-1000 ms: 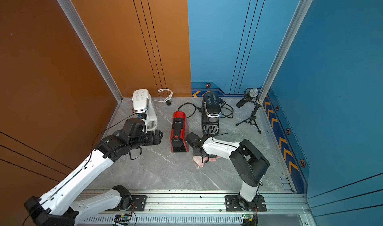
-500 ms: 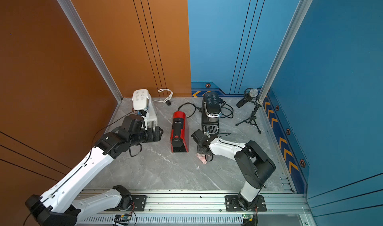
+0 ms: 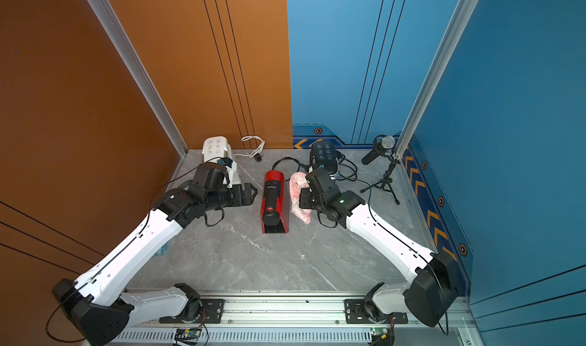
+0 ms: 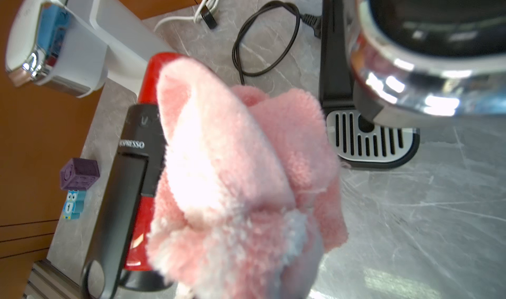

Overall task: Wipe the surface of a coffee machine
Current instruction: Wipe the dirt from the surface of the coffee machine.

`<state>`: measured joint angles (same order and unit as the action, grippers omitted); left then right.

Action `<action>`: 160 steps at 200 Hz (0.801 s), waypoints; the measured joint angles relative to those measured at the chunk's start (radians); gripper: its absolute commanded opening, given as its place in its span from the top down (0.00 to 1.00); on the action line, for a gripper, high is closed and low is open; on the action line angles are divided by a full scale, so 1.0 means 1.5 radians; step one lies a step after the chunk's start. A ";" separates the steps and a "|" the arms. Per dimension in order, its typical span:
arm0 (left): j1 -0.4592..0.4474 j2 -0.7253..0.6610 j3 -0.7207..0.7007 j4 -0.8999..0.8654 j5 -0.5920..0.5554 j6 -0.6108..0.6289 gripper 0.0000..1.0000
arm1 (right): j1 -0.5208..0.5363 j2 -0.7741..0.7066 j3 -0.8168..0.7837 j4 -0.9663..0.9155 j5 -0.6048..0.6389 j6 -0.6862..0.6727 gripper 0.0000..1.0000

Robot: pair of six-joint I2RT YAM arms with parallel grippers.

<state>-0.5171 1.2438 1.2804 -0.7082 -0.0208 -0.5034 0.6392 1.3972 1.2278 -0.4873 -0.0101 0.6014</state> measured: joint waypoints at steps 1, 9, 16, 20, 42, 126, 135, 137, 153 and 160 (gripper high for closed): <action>0.000 0.001 0.001 0.000 0.000 -0.001 0.04 | -0.001 0.002 0.002 0.001 -0.001 0.000 1.00; 0.000 0.015 0.006 0.000 0.000 -0.002 0.04 | -0.004 0.021 0.014 0.009 -0.014 -0.001 1.00; 0.000 0.024 0.009 0.000 0.000 -0.004 0.04 | -0.004 0.039 0.020 0.020 -0.022 0.000 1.00; 0.000 0.030 0.012 0.000 0.000 -0.006 0.04 | -0.004 0.051 0.020 0.029 -0.028 0.001 1.00; 0.000 0.054 0.029 0.000 0.000 -0.010 0.04 | -0.001 0.102 0.006 0.063 -0.060 0.016 1.00; -0.013 0.142 0.072 0.000 0.010 0.005 0.05 | 0.039 0.110 -0.079 0.133 -0.081 0.077 1.00; -0.017 0.146 0.072 0.001 0.010 0.007 0.04 | 0.041 0.110 -0.079 0.136 -0.081 0.081 1.00; -0.018 0.146 0.072 0.001 0.010 0.007 0.04 | 0.042 0.110 -0.079 0.136 -0.082 0.081 1.00; -0.021 0.146 0.072 0.001 0.010 0.012 0.04 | 0.053 0.111 -0.079 0.141 -0.083 0.091 1.00; -0.022 0.146 0.072 0.001 0.010 0.014 0.04 | 0.060 0.113 -0.079 0.145 -0.083 0.094 1.00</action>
<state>-0.5495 1.4631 1.3888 -0.7071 -0.0059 -0.4816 0.7288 1.5661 1.1091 -0.2695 -0.1341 0.7429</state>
